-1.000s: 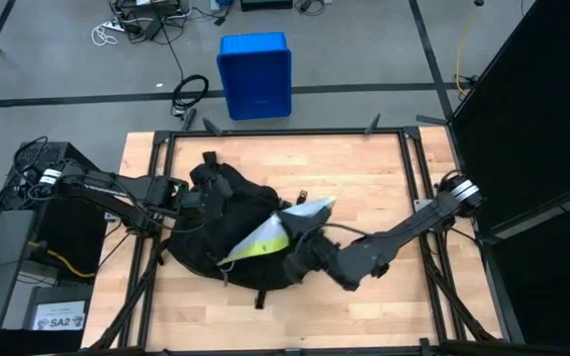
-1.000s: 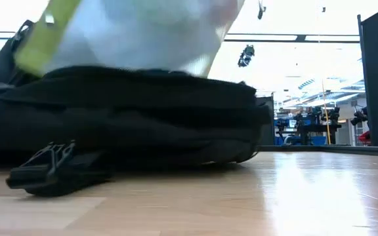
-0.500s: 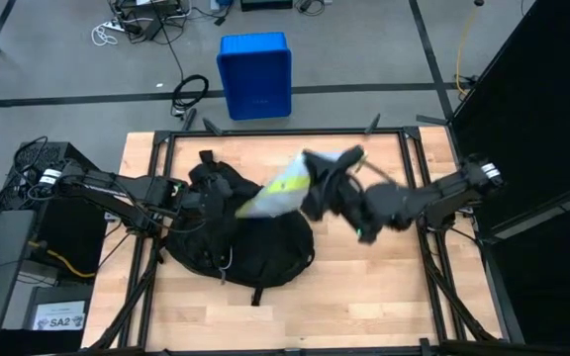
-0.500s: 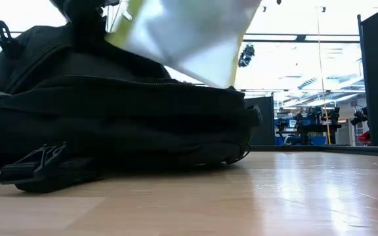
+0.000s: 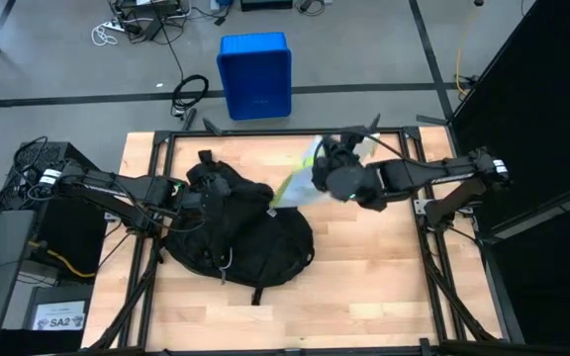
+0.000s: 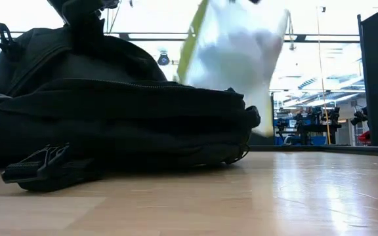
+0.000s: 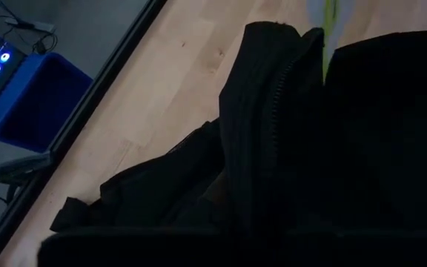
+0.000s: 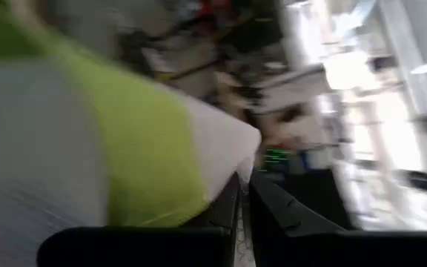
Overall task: Unpack backpack
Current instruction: Remove the zip lock bag from the backpack
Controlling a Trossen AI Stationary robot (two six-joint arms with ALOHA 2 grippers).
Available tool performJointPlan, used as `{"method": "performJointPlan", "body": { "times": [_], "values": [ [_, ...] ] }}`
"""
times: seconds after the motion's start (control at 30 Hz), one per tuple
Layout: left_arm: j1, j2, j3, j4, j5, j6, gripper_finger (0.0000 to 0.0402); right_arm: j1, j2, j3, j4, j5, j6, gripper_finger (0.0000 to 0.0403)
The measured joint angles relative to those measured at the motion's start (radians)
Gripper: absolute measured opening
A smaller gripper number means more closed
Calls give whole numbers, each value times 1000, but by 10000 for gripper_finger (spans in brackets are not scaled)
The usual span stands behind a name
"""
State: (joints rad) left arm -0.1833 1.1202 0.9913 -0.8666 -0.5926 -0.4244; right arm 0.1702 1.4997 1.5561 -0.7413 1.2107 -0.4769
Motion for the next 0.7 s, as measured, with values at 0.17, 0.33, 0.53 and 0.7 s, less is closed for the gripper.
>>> {"method": "performJointPlan", "body": {
  "times": [0.17, 0.33, 0.53, 0.7],
  "values": [
    [0, 0, 0, -1, 1, 0, 0, -27, 3, -1, -371, -30, 373, 0],
    [0, 0, 1, -2, -13, 0, 0, 3, 3, -1, -525, -42, 543, 0],
    [0, 0, 1, -2, -15, -6, 0, 104, 3, -3, -532, -195, 664, 0],
    [0, 0, 1, -2, -16, -19, 0, 206, 3, -96, -496, -393, 747, 0]
  ]
}}
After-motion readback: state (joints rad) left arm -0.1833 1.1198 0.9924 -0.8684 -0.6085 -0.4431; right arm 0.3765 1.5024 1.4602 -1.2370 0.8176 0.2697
